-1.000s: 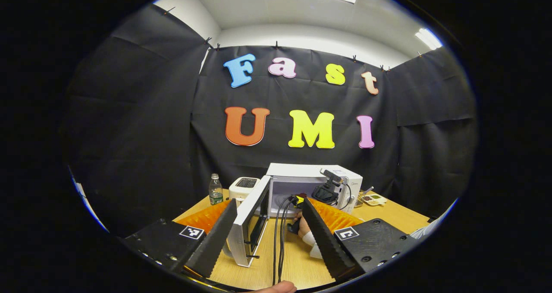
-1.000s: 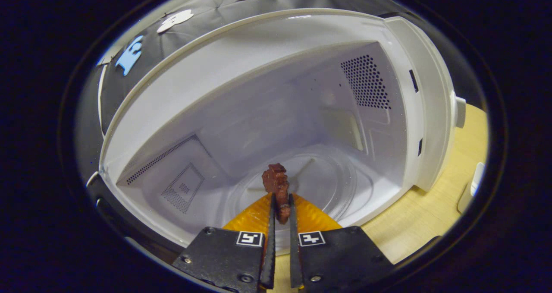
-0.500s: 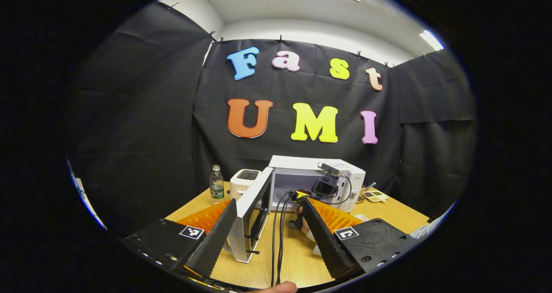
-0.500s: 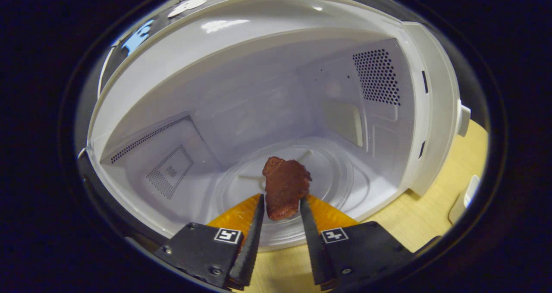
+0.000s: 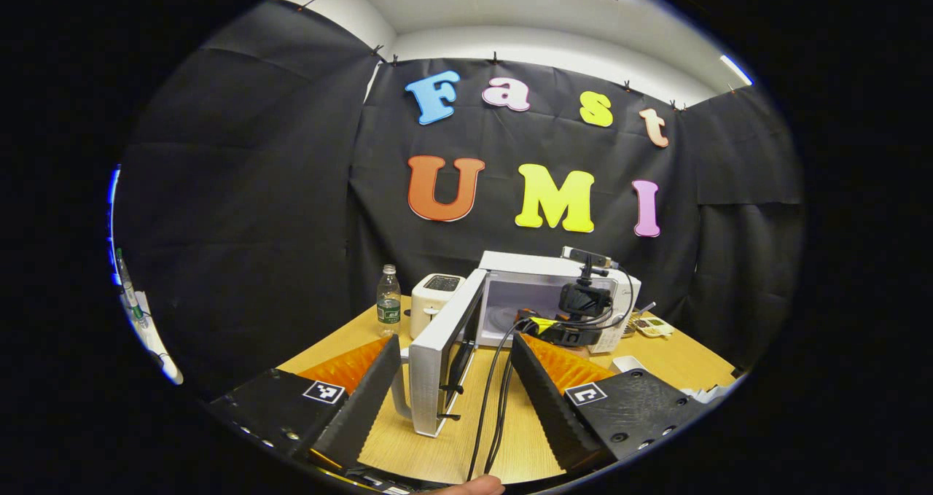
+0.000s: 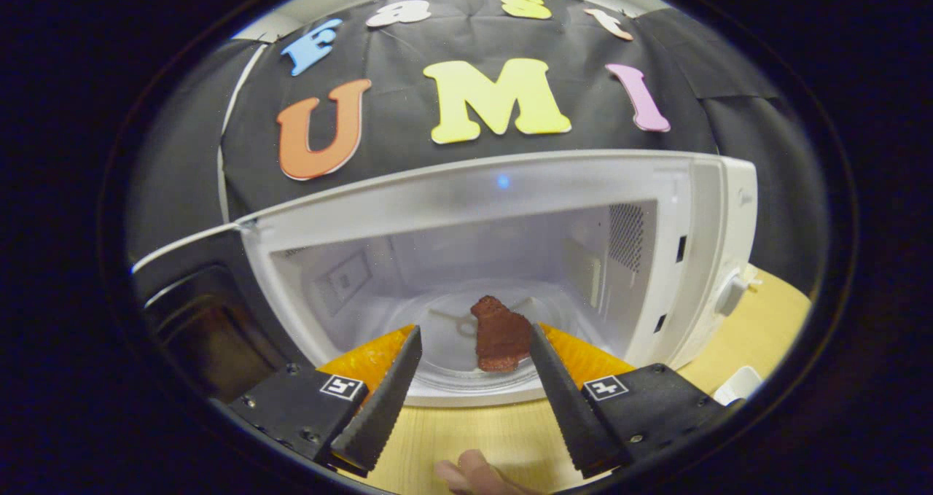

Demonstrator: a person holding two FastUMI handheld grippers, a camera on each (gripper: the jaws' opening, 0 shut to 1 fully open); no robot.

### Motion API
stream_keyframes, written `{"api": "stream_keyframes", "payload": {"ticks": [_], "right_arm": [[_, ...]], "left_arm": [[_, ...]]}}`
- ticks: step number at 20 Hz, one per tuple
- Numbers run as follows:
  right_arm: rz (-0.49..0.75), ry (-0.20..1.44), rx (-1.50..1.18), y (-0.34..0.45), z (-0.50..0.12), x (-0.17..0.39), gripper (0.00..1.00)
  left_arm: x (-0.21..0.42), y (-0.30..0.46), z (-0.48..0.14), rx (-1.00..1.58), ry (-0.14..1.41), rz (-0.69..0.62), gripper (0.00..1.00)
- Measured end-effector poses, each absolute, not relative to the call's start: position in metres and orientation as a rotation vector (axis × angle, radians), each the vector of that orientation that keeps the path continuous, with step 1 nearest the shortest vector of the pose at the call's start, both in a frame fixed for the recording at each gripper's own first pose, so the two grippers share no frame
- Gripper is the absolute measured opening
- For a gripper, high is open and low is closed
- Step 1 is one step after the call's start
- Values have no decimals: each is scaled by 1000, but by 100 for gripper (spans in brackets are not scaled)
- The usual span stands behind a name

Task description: Open the microwave oven with the left hand, put the food in, and close the microwave oven.

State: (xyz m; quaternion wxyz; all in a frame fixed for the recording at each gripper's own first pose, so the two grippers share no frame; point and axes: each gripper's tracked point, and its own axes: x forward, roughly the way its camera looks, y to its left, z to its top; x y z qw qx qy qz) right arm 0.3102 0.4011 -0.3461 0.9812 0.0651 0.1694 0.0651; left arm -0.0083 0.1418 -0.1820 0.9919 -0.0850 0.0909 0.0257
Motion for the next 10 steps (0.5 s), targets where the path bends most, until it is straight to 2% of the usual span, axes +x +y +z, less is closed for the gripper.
{"api": "stream_keyframes", "payload": {"ticks": [6, 7, 8, 10], "right_arm": [[198, 283, 93, 364, -279, 243, 96], [213, 275, 88, 356, -268, 229, 88], [227, 261, 80, 347, -257, 217, 96], [236, 225, 56, 322, -233, 192, 97]], "left_arm": [[-20, 167, -171, -153, 149, 87, 94], [-21, 169, -168, -149, 145, 87, 94], [-26, 170, -167, -146, 138, 85, 94], [-28, 177, -168, -155, 138, 87, 93]]}}
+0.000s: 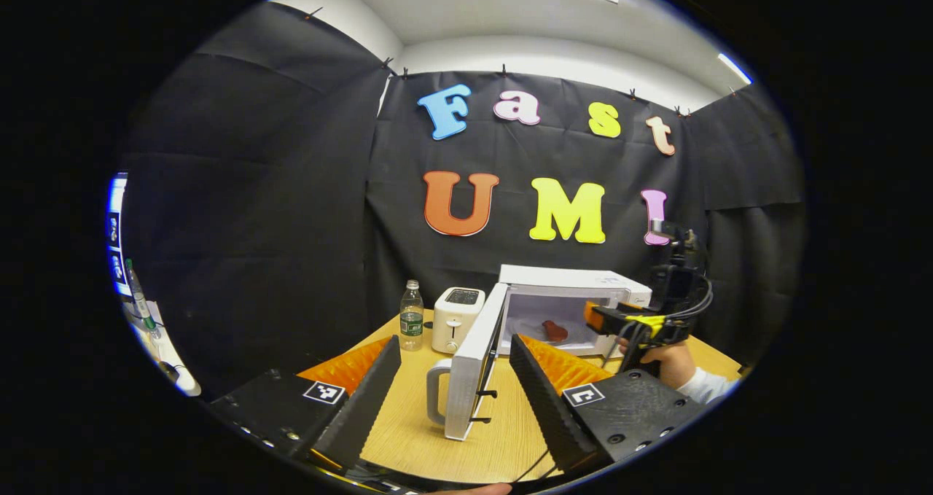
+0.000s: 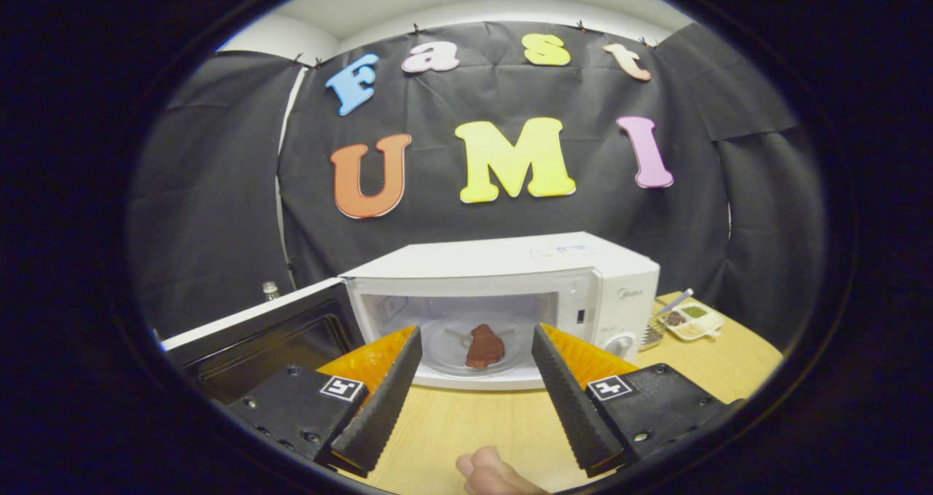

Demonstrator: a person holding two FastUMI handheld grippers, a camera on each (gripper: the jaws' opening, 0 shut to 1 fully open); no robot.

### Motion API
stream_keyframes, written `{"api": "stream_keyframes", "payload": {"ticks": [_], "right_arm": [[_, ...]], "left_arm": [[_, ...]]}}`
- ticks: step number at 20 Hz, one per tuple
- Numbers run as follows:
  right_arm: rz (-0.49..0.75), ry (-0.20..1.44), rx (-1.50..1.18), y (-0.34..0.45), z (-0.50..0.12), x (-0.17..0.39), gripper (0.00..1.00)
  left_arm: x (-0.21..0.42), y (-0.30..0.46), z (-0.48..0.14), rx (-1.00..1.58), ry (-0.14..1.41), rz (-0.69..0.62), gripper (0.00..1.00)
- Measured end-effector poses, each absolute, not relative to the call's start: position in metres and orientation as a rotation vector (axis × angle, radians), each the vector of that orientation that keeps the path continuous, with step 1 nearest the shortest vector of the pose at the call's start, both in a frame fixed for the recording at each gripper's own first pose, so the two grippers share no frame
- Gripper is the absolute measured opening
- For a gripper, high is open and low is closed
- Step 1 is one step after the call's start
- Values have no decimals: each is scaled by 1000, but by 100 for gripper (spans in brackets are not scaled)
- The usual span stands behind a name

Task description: Open the microwave oven with the left hand, put the food in, and close the microwave oven.

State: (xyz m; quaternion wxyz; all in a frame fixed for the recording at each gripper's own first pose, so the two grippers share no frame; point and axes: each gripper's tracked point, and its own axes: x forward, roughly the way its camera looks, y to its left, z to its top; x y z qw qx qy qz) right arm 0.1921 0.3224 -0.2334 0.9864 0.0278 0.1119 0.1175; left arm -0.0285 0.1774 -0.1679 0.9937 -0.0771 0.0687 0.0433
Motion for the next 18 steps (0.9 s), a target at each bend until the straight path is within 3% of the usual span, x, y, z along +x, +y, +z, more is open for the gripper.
{"api": "stream_keyframes", "payload": {"ticks": [1, 2, 6, 12, 18], "right_arm": [[237, 209, 41, 310, -221, 179, 97], [236, 198, 23, 296, -210, 168, 97], [258, 184, 11, 247, -163, 105, 97], [257, 95, 57, 165, -79, 16, 97], [223, -16, 69, 82, -23, -45, 97]], "left_arm": [[-28, 178, -168, -158, 139, 85, 78], [-29, 181, -169, -159, 138, 83, 92], [-20, 188, -183, -113, 140, 40, 92], [7, 225, -213, -97, 143, 75, 92], [34, 244, -248, -180, 174, 78, 92]]}}
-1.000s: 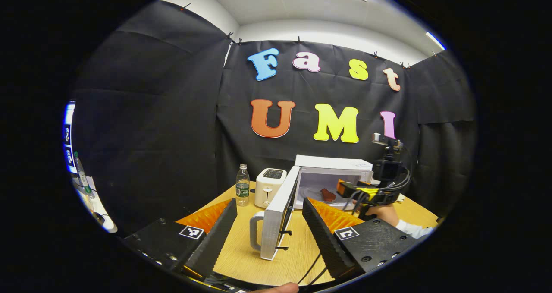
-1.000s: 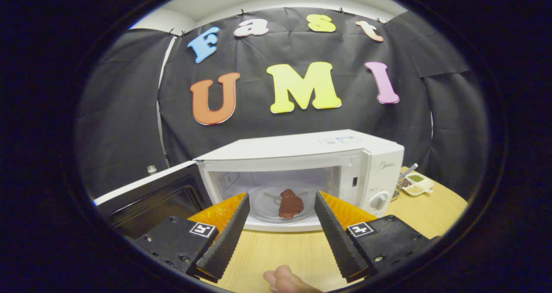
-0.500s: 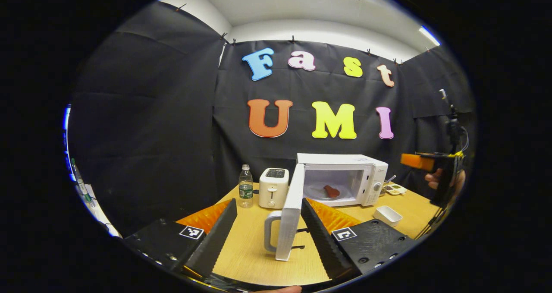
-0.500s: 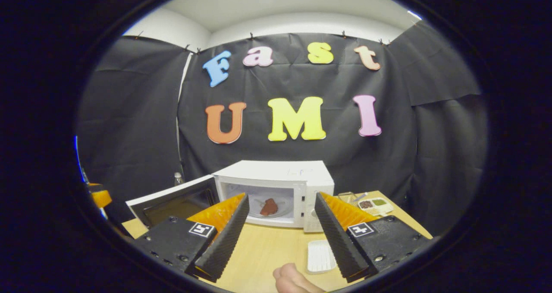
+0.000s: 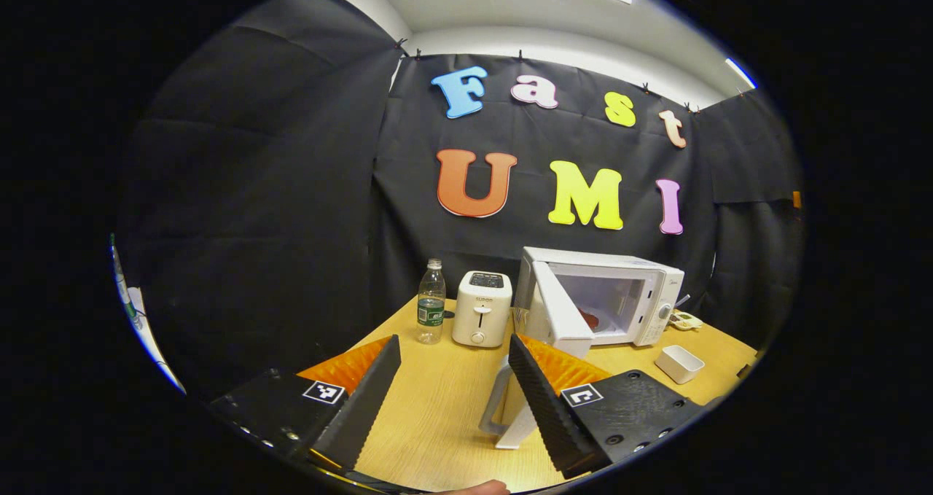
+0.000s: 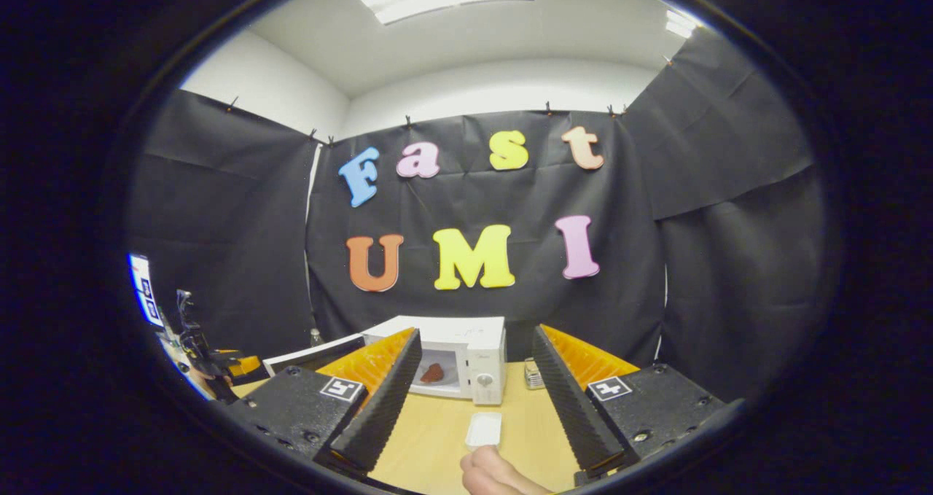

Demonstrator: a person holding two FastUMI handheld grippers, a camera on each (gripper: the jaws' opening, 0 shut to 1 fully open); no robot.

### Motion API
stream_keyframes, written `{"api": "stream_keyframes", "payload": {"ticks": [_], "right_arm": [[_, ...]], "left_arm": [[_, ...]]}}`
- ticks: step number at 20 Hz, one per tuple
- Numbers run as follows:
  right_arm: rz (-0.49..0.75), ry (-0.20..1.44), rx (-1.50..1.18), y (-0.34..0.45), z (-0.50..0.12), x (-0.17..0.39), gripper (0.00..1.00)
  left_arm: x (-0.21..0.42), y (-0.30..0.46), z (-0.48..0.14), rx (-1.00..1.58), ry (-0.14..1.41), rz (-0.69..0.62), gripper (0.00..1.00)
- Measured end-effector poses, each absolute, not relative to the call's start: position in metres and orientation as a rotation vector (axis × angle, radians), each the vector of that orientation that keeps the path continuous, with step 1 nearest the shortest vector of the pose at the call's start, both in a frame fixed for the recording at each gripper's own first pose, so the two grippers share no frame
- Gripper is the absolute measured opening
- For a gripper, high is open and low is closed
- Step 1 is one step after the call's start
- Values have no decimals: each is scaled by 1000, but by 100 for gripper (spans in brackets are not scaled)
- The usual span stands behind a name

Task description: Open the microwave oven with the left hand, put the food in, and close the microwave oven.

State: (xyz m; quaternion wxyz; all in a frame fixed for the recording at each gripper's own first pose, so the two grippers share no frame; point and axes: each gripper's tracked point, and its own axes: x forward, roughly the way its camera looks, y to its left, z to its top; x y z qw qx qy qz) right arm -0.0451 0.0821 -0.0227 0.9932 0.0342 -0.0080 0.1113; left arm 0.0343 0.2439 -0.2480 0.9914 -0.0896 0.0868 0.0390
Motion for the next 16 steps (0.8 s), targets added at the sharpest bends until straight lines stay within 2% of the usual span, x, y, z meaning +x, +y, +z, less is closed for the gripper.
{"api": "stream_keyframes", "payload": {"ticks": [2, 3, 4, 6, 7, 16], "right_arm": [[212, -40, 71, 68, -19, -57, 97], [214, -43, 68, 65, -19, -62, 97], [220, -41, 66, 63, -23, -66, 97], [236, -31, 70, 63, -26, -70, 97], [245, -25, 70, 64, -28, -71, 97], [300, -13, 42, 75, -36, -78, 97]], "left_arm": [[38, 248, -262, -190, 179, 84, 90], [40, 252, -265, -177, 175, 101, 68], [42, 256, -269, -153, 171, 129, 60], [44, 272, -277, -103, 160, 199, 23], [46, 273, -278, -115, 158, 202, 1], [66, 244, -303, -163, 196, 115, 0]]}}
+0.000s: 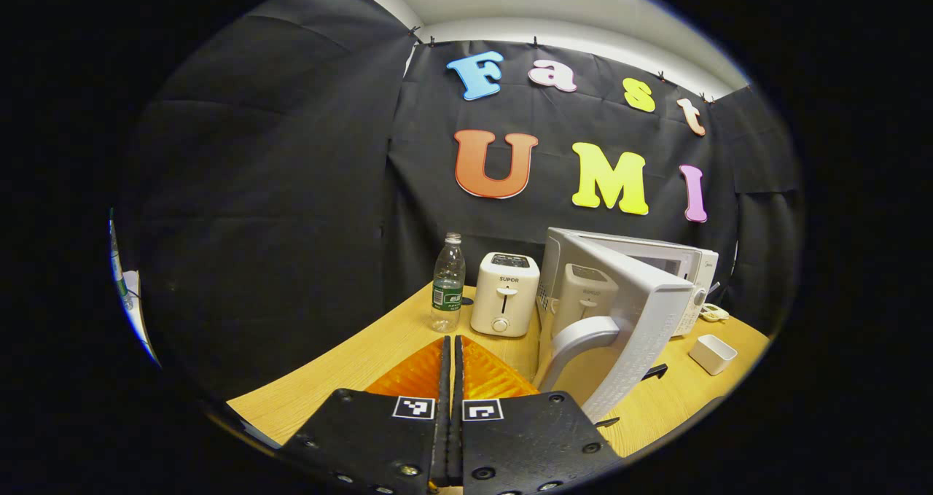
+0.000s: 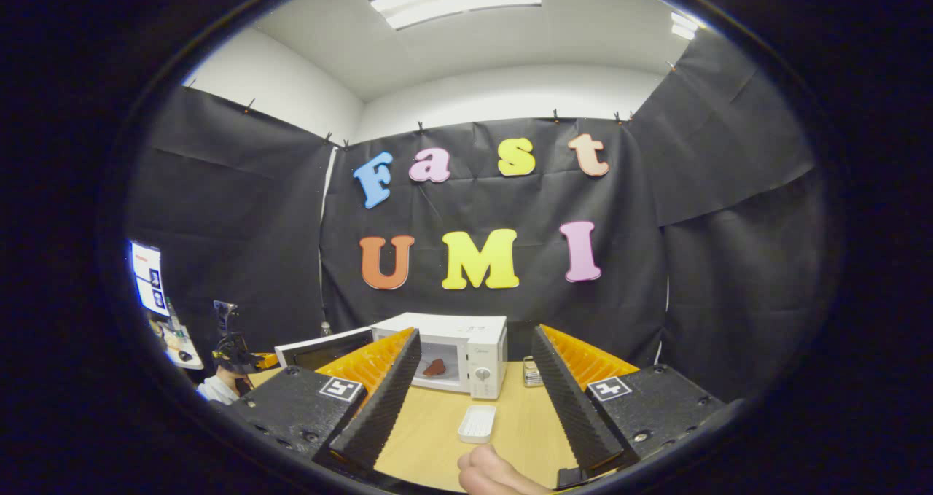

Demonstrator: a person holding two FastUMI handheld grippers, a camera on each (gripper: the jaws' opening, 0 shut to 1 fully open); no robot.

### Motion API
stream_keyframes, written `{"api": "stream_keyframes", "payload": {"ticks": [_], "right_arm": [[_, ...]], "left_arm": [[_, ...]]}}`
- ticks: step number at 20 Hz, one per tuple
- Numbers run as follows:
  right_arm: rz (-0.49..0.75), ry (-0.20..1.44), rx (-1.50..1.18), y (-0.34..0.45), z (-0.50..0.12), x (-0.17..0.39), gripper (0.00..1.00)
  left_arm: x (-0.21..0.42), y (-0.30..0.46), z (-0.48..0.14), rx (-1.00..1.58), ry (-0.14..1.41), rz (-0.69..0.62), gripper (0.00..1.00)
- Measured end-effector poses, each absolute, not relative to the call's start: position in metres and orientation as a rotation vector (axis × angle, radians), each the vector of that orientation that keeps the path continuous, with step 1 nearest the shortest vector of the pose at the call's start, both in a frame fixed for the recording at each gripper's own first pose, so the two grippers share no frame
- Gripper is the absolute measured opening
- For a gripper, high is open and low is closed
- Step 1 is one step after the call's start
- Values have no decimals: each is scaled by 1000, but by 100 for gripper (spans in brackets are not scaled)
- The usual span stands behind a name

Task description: Open the microwave oven with the left hand, put the food in, and close the microwave oven.

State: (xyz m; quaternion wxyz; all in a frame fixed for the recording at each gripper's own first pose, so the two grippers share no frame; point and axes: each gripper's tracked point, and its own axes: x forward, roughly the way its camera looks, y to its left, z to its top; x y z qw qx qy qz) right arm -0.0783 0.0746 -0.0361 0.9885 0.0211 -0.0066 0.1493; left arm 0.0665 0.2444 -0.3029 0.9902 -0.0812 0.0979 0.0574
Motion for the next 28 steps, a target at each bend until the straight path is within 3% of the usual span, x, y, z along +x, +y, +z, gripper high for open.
{"api": "stream_keyframes", "payload": {"ticks": [13, 14, 15, 16, 18, 19, 21, 28], "right_arm": [[321, -6, 36, 65, -42, -86, 97], [325, 0, 35, 62, -45, -87, 89], [326, -2, 36, 60, -46, -88, 97], [324, -7, 31, 57, -43, -89, 97], [301, -23, 23, 48, -36, -92, 97], [292, -33, 23, 45, -32, -94, 89], [283, -49, 32, 40, -25, -99, 100], [247, -79, 52, 12, -20, -105, 97]], "left_arm": [[78, 160, -302, -128, 189, -58, 0], [78, 152, -304, -136, 200, -75, 0], [78, 143, -306, -143, 206, -92, 17], [77, 137, -307, -143, 206, -104, 0], [82, 121, -310, -137, 216, -127, 0], [85, 115, -310, -128, 215, -129, 0], [89, 105, -310, -109, 210, -129, 0], [105, 42, -301, -138, 218, -226, 0]]}}
